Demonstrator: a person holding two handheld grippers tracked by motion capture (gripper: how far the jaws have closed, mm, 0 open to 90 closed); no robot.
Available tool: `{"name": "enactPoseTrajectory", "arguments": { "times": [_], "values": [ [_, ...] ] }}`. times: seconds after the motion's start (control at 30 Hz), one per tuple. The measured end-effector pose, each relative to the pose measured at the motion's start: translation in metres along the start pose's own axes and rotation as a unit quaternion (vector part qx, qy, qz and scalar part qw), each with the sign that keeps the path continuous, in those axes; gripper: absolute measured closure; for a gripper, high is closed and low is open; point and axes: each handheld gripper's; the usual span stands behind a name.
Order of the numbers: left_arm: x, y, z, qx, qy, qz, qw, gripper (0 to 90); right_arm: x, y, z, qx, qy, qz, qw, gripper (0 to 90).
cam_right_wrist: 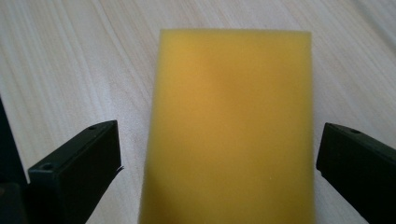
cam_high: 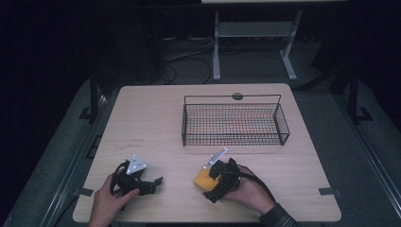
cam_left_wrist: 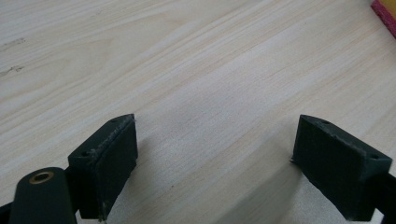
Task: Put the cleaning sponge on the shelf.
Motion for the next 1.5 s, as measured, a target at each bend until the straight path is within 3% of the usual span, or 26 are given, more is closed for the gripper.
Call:
{"name": "enactPoseTrajectory", "arguments": {
  "times": [0.8, 1.5],
  "values": [
    [0.000, 0.000, 0.000, 0.000, 0.000, 0.000, 1.0000, 13.0, -0.001, 0.006, 0.000, -0.008, -0.017, 0.013, 0.9997, 19.8],
    [0.000, 0.000, 0.000, 0.000, 0.000, 0.000, 1.0000, 13.0, -0.005, -0.006, -0.005, 0.006, -0.013, 0.008, 0.9999, 22.3]
  ]
}}
Point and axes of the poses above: each handheld gripper's, and its own axes: y roughly forward along the jaws, x roughly out of its top, z roughly to its left, and after that the axes turned 15 degrees about z, right-handed
